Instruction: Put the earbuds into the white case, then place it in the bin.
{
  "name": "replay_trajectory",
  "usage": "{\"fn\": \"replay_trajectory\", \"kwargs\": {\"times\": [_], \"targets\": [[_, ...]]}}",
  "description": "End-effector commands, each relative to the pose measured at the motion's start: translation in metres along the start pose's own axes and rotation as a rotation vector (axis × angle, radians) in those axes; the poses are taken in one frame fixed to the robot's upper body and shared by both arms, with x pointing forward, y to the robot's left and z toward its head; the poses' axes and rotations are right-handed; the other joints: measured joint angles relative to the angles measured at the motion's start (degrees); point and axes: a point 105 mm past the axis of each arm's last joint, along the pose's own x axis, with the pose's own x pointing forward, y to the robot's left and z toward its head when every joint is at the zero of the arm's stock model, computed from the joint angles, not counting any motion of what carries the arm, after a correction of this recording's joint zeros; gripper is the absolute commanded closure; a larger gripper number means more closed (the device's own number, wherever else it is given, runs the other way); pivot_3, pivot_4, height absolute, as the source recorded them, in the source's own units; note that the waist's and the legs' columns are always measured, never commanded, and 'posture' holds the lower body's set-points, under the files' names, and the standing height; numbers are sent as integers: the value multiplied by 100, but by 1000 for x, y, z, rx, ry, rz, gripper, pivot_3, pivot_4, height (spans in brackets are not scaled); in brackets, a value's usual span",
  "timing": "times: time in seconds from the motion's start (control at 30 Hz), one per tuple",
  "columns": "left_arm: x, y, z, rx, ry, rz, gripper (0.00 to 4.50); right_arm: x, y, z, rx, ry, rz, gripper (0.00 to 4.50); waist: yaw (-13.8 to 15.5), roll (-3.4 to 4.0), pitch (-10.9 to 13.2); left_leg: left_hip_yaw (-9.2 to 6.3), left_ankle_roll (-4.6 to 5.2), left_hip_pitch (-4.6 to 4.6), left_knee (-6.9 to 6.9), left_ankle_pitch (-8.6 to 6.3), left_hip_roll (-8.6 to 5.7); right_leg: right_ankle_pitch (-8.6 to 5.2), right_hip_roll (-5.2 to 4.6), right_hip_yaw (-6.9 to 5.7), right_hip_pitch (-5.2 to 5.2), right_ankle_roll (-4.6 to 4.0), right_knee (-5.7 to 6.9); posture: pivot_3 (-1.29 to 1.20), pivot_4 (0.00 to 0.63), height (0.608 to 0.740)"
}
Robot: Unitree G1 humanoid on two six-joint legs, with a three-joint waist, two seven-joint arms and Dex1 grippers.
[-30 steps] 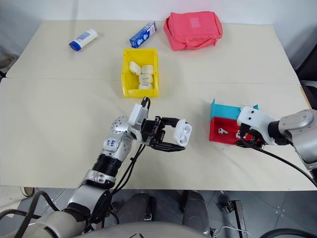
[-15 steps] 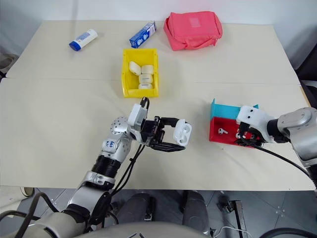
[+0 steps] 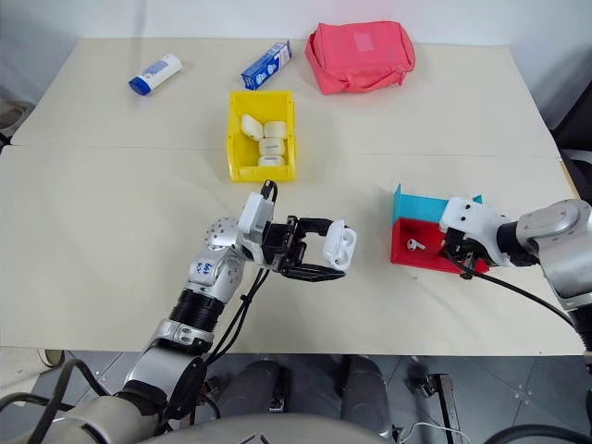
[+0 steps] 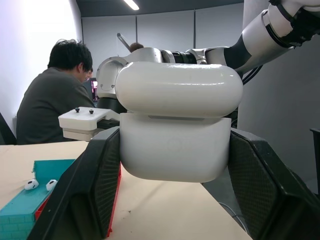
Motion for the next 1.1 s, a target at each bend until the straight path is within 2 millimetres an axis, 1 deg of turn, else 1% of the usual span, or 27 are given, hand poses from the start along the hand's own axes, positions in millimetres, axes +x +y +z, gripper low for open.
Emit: {"fn": "replay_trajectory", "kwargs": {"times": [0.03, 0.17, 0.27, 0.33, 0.4, 0.43, 0.6, 0.73, 1.1], "targets": [[6, 1, 9, 32, -19, -26, 1699, -17, -5, 19, -8, -83, -46, 4489, 0, 2, 1, 0, 0, 0, 0, 0, 0, 0, 0, 0, 0, 0, 0, 0, 150, 740], [6, 2, 9, 30, -19, -27, 1699, -30, -4, 29, -8, -130, -69, 4489, 9, 6, 2, 0, 0, -1, 0, 0, 0, 0, 0, 0, 0, 0, -1, 0, 150, 740], [6, 4, 8, 30, -19, -25, 1699, -42, -3, 26, -10, -121, -103, 4489, 34, 6, 2, -3, 0, -3, 0, 0, -1, 0, -1, -1, 0, 0, -2, 0, 150, 740], [6, 5, 8, 30, -20, -25, 1699, -47, 1, 23, -2, -114, -105, 4122, 35, 6, 2, -2, 0, -3, 0, -1, -3, 2, -2, 0, 1, 2, -5, 0, 150, 740], [7, 5, 8, 30, -21, -26, 1699, -51, 2, 18, -3, -98, -126, 3587, 30, 6, 2, -2, 1, -4, 0, -1, -2, 2, -2, 0, 2, 3, -6, 0, 150, 740], [7, 6, 8, 30, -21, -26, 1699, -53, 3, 16, -2, -91, -130, 3244, 29, 6, 2, -2, 1, -3, 0, -1, -2, 2, -2, 0, 2, 3, -6, 0, 150, 740], [9, 8, 7, 30, -26, -31, 1699, -55, 7, 2, 11, -28, -145, 3244, 15, 7, 2, 0, 1, -2, -1, -1, 1, 2, 0, -1, 2, 3, -6, 0, 150, 740], [11, 8, 7, 30, -29, -36, 1699, -48, 6, -12, 29, 24, -144, 3244, 17, 7, 2, 1, 1, -2, 0, -2, -1, 2, -1, 0, 2, 3, -10, 0, 150, 740], [9, 7, 8, 33, -28, -33, 1699, -28, 3, -25, 60, 60, -107, 3244, 12, 8, 2, -1, 2, -2, 0, -1, 0, 1, -1, 0, 1, 3, -12, 0, 150, 740]]}}
